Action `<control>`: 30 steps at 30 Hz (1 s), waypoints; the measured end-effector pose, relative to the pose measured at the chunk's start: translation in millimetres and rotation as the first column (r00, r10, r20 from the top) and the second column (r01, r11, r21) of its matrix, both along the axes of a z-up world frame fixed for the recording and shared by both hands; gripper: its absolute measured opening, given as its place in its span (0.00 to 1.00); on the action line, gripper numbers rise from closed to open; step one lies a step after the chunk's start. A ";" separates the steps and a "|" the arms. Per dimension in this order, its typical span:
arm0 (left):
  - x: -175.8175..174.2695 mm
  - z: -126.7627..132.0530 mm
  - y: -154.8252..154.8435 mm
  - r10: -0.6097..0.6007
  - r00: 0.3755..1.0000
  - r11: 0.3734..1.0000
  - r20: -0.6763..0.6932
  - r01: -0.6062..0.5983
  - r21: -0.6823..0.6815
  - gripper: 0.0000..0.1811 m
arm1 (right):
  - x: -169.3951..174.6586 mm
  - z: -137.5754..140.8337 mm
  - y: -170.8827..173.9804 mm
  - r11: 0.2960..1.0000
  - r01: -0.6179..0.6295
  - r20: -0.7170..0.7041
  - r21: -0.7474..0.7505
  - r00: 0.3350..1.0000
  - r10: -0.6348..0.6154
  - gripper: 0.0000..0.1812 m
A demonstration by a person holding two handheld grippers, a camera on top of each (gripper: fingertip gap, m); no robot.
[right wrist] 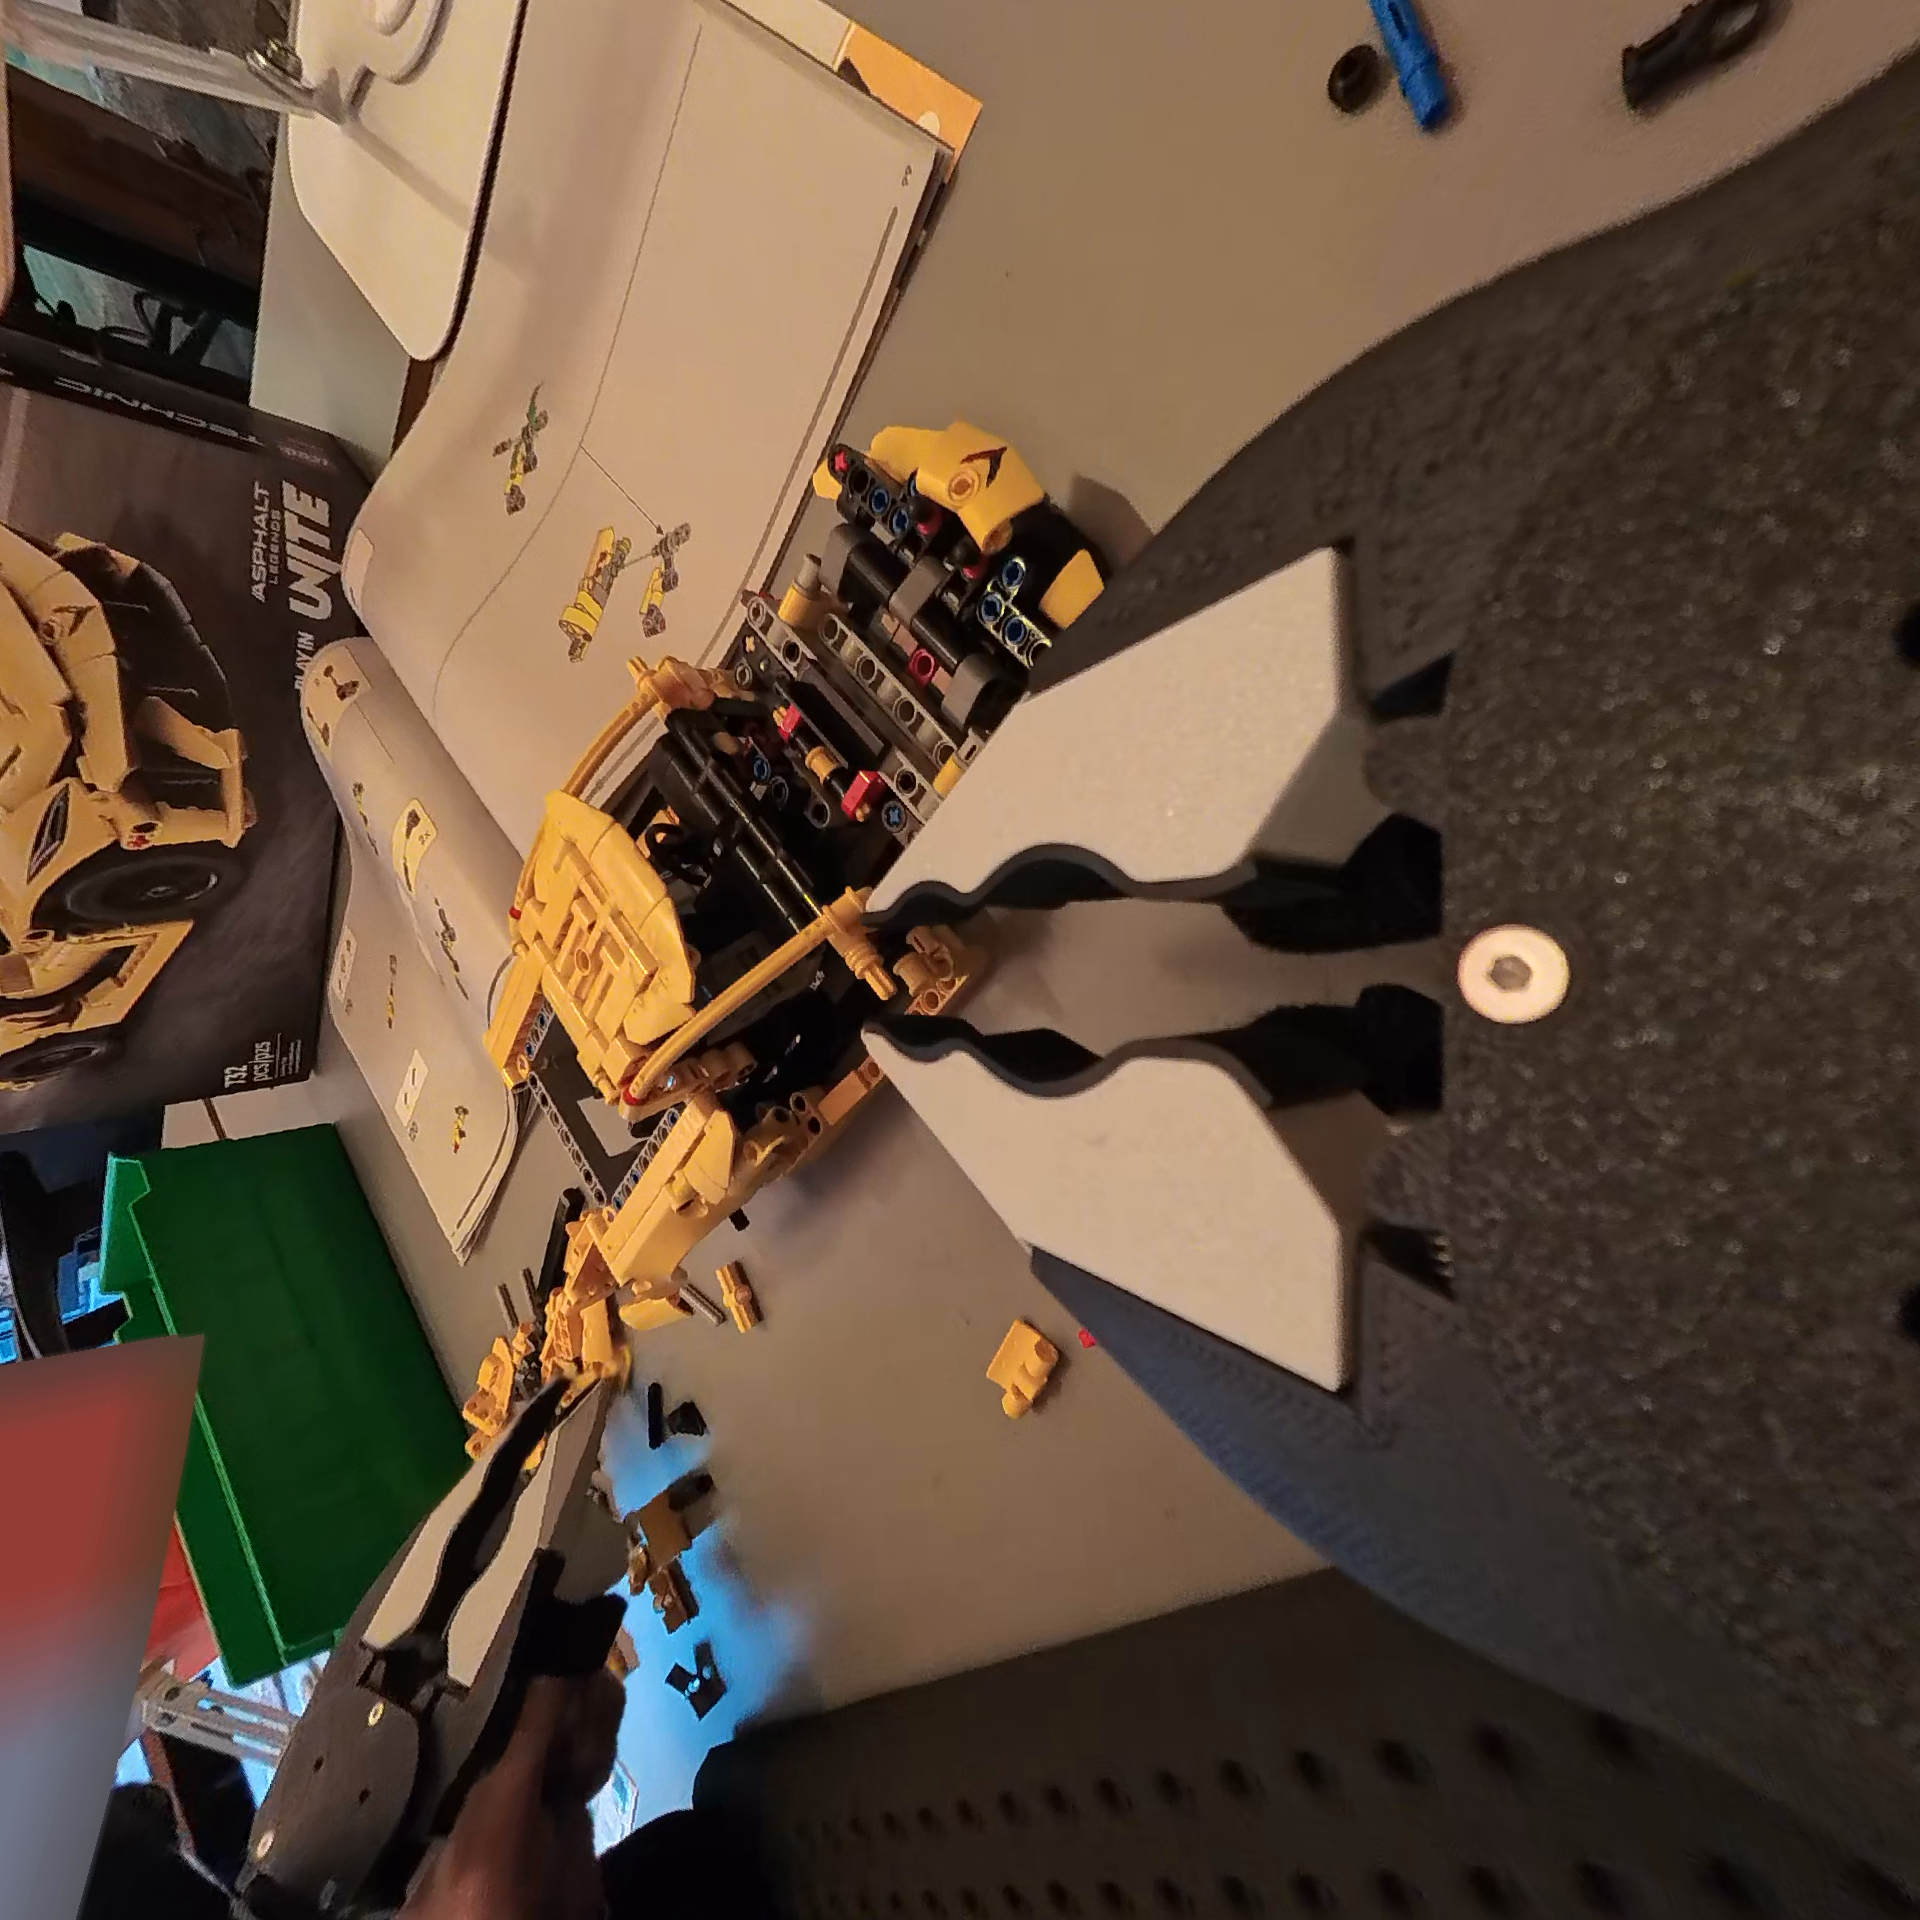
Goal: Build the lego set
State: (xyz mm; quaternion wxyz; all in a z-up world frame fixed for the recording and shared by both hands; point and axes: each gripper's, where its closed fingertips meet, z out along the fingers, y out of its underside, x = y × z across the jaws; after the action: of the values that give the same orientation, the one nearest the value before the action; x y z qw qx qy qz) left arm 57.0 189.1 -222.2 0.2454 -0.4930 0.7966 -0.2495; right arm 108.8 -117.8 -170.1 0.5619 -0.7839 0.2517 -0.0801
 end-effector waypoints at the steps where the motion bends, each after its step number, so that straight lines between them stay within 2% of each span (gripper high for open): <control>1: -2.2 -0.1 4.9 0.010 1.000 1.000 -0.003 -0.010 0.014 0.12 | 0.2 0.0 -0.2 1.000 0.001 -0.001 0.000 1.000 -0.001 0.09; 4: -11.3 -1.3 13.5 0.021 1.000 1.000 -0.019 -0.021 0.012 0.06 | 0.2 -0.3 0.0 1.000 0.000 -0.003 0.000 1.000 0.000 0.08; 9: -29.8 -0.8 15.7 0.023 0.998 0.999 -0.064 -0.025 -0.028 0.05 | 0.3 -1.0 -0.1 1.000 0.000 -0.003 -0.004 1.000 0.000 0.09; 12: -39.7 4.8 6.2 -0.021 0.997 0.996 -0.071 0.015 -0.083 0.06 | 0.6 -1.1 0.1 1.000 0.000 -0.005 -0.002 1.000 0.000 0.08; 15: -21.4 25.7 -7.8 -0.025 0.999 0.985 0.033 0.030 -0.170 0.07 | -0.1 -1.9 1.3 1.000 -0.006 -0.007 -0.006 1.000 0.006 0.09; 17: -4.9 26.4 -13.1 -0.023 0.999 0.981 0.046 0.031 -0.192 0.11 | -0.8 -2.5 1.8 1.000 -0.009 -0.005 -0.012 1.000 0.009 0.09; 20: 12.1 14.0 -18.5 -0.052 0.998 0.986 0.034 0.057 -0.158 0.15 | -0.3 -1.6 0.4 1.000 -0.002 0.003 -0.012 1.000 0.002 0.08; 24: 22.0 5.0 -14.8 -0.059 0.998 0.994 0.030 0.061 -0.086 0.13 | 1.2 -0.7 -1.7 1.000 0.006 -0.009 0.000 1.000 -0.006 0.08; 26: 19.6 3.8 -16.2 -0.067 0.997 0.994 0.022 0.069 -0.086 0.08 | 1.1 -1.3 -1.3 1.000 0.004 -0.011 -0.002 1.000 -0.004 0.09; 30: 1.2 4.5 -15.6 -0.087 0.996 0.994 -0.006 0.086 -0.067 0.08 | 0.5 -2.3 -0.4 1.000 -0.001 -0.009 -0.009 1.000 0.001 0.08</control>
State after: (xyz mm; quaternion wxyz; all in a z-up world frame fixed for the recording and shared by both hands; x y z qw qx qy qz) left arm 58.2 173.5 -217.6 0.2145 -0.4670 0.8094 -0.2842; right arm 109.3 -118.2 -172.4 0.5573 -0.7868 0.2536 -0.0774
